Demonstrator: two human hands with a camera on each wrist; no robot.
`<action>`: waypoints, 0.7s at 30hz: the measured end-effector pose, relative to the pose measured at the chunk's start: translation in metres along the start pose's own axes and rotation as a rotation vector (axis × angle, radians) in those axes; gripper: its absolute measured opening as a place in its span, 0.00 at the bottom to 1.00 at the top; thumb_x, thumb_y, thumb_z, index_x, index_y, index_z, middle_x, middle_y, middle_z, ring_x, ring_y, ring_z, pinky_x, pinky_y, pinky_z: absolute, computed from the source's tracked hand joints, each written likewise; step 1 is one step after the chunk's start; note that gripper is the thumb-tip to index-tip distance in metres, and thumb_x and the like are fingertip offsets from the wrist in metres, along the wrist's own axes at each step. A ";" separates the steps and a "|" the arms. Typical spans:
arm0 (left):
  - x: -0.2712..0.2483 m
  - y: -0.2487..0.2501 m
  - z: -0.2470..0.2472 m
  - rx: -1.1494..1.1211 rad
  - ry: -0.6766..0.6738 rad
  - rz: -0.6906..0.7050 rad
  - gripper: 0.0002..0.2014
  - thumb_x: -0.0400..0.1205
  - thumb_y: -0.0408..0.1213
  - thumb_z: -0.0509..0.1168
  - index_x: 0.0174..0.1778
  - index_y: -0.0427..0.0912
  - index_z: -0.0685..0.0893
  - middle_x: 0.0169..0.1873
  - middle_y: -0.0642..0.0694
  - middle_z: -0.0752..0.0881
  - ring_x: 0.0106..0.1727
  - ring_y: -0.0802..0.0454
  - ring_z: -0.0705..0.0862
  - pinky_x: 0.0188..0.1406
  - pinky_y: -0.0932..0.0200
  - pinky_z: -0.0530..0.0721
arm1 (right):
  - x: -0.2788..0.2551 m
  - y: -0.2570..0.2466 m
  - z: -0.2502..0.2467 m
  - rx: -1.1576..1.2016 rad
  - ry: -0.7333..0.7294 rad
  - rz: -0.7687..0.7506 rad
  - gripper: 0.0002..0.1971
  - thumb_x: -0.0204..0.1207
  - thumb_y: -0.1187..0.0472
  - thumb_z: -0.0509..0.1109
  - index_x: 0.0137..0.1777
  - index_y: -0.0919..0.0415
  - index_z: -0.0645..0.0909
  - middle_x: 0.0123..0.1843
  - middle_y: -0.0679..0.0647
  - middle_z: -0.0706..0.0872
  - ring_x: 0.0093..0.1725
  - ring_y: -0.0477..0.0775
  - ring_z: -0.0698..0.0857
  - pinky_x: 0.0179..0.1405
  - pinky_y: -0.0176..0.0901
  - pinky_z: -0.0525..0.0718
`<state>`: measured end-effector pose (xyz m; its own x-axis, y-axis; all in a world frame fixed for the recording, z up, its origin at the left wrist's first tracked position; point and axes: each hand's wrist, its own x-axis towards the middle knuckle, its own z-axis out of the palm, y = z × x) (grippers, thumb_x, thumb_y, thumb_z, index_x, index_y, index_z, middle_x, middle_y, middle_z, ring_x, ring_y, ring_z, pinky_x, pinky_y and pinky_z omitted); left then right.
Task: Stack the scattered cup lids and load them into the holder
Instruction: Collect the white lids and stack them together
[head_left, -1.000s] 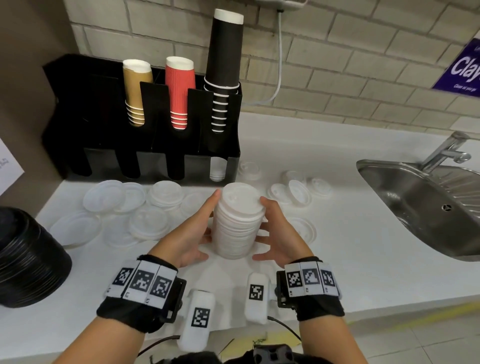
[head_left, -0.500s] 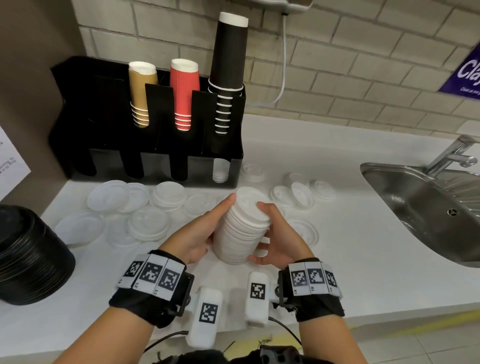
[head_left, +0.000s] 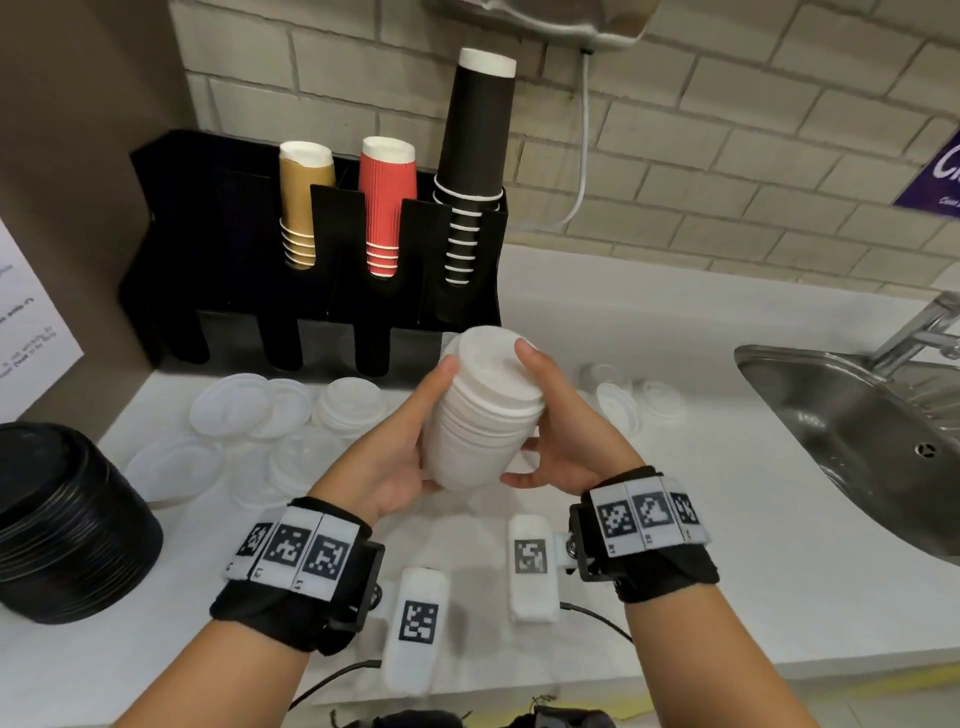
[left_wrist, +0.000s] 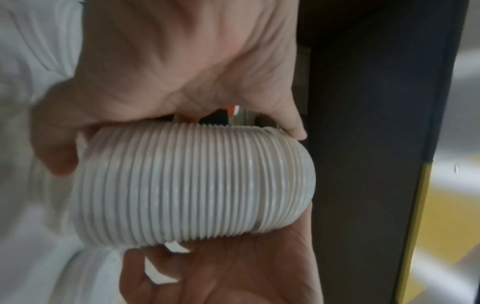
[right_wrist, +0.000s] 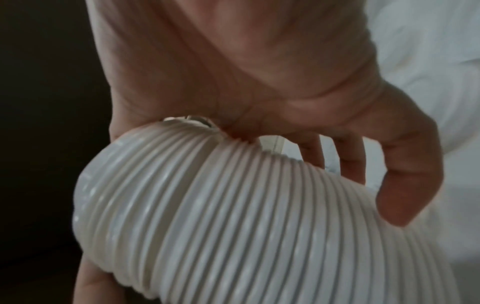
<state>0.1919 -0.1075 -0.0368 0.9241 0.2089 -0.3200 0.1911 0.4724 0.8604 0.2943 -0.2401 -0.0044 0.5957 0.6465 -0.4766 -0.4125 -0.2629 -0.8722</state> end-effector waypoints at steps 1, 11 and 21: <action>-0.001 0.002 -0.004 -0.057 -0.025 0.013 0.26 0.57 0.74 0.67 0.49 0.70 0.89 0.52 0.59 0.91 0.60 0.53 0.87 0.46 0.50 0.88 | 0.003 -0.005 0.005 -0.031 -0.011 -0.003 0.46 0.43 0.24 0.73 0.65 0.40 0.78 0.65 0.46 0.82 0.65 0.57 0.79 0.56 0.63 0.80; -0.028 0.031 -0.060 -0.442 -0.095 0.144 0.30 0.63 0.66 0.74 0.57 0.53 0.91 0.61 0.44 0.89 0.61 0.42 0.88 0.49 0.39 0.88 | 0.041 -0.046 0.059 -0.242 -0.219 -0.029 0.39 0.62 0.17 0.48 0.67 0.36 0.76 0.65 0.50 0.81 0.71 0.62 0.75 0.62 0.73 0.67; -0.063 0.077 -0.101 -0.432 -0.045 0.401 0.26 0.71 0.65 0.64 0.52 0.52 0.93 0.57 0.45 0.90 0.60 0.45 0.88 0.60 0.42 0.85 | 0.070 -0.002 0.122 -1.518 -0.393 -0.626 0.30 0.72 0.47 0.74 0.73 0.52 0.70 0.68 0.55 0.69 0.67 0.59 0.67 0.68 0.58 0.69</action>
<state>0.1147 0.0021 0.0096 0.9113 0.4111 0.0227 -0.3198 0.6720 0.6680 0.2529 -0.1068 -0.0228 0.1076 0.9757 -0.1910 0.9308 -0.1663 -0.3255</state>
